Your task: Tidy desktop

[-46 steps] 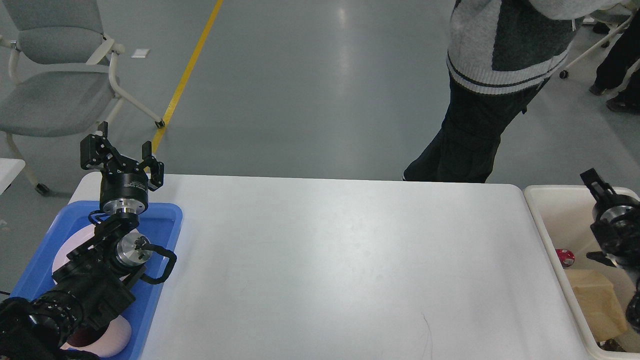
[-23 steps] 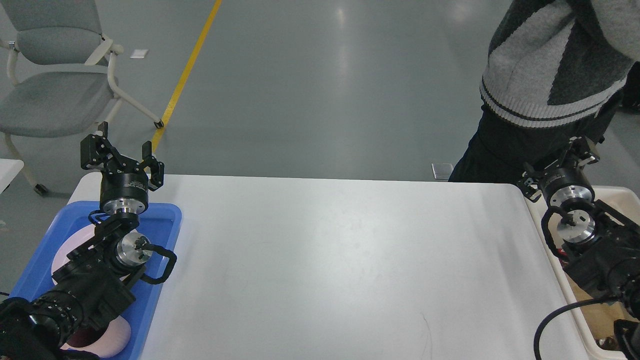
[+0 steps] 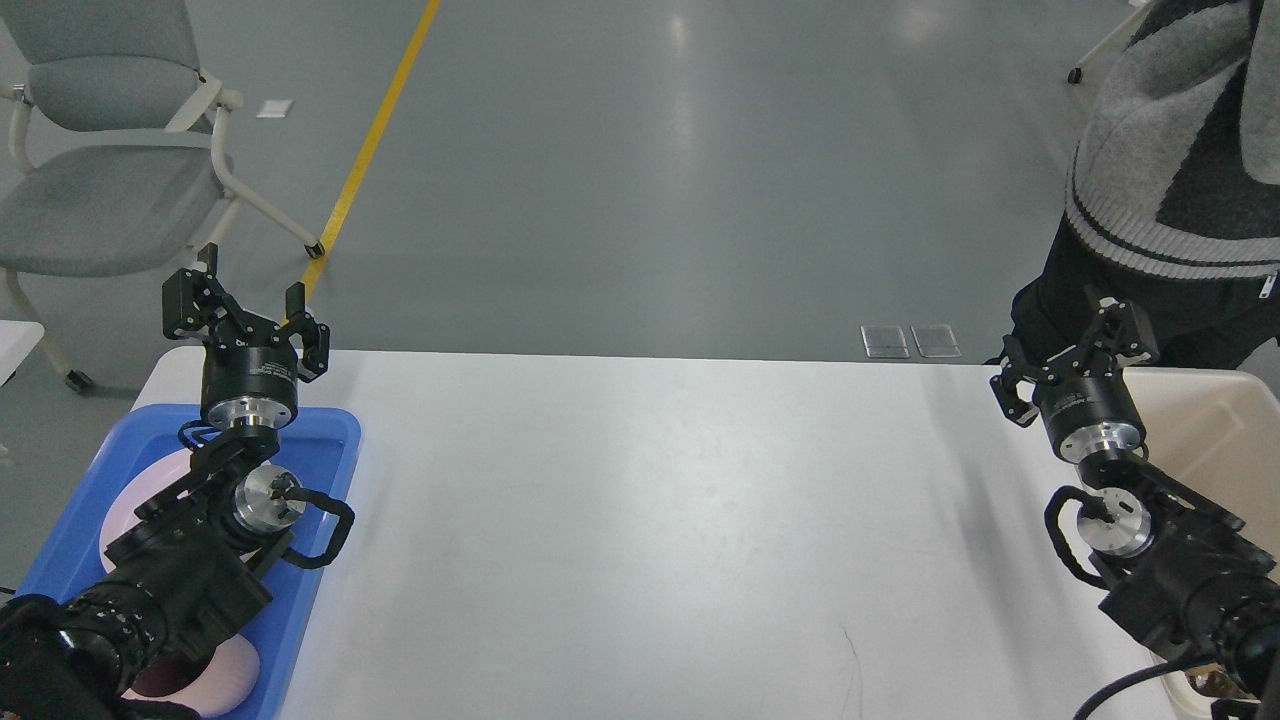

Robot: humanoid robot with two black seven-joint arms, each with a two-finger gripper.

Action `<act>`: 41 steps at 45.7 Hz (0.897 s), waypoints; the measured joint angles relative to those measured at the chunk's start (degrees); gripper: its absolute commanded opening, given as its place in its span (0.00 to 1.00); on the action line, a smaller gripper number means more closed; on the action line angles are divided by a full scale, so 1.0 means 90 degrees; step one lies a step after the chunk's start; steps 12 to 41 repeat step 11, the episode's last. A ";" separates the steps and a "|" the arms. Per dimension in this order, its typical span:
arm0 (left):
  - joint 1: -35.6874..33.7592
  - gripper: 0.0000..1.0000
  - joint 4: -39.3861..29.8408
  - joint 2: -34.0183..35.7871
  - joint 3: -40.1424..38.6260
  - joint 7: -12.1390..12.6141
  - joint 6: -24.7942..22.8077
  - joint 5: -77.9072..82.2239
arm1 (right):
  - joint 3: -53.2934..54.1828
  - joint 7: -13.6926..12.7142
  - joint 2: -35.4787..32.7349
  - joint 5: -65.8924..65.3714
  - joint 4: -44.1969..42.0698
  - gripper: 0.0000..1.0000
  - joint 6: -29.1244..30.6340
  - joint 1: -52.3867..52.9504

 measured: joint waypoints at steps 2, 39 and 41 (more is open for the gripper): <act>0.0000 0.96 0.0000 0.0000 0.0000 0.0000 0.0000 0.0000 | -0.0113 0.0000 -0.0004 -0.0022 0.0000 1.00 -0.0001 0.0019; 0.0000 0.96 0.0000 0.0000 0.0000 0.0000 0.0000 0.0000 | -0.0282 0.0000 -0.0003 -0.0107 0.0001 1.00 -0.0007 0.0021; 0.0000 0.96 0.0000 0.0000 0.0000 0.0000 0.0000 0.0000 | -0.0282 0.0000 -0.0003 -0.0107 0.0001 1.00 -0.0007 0.0021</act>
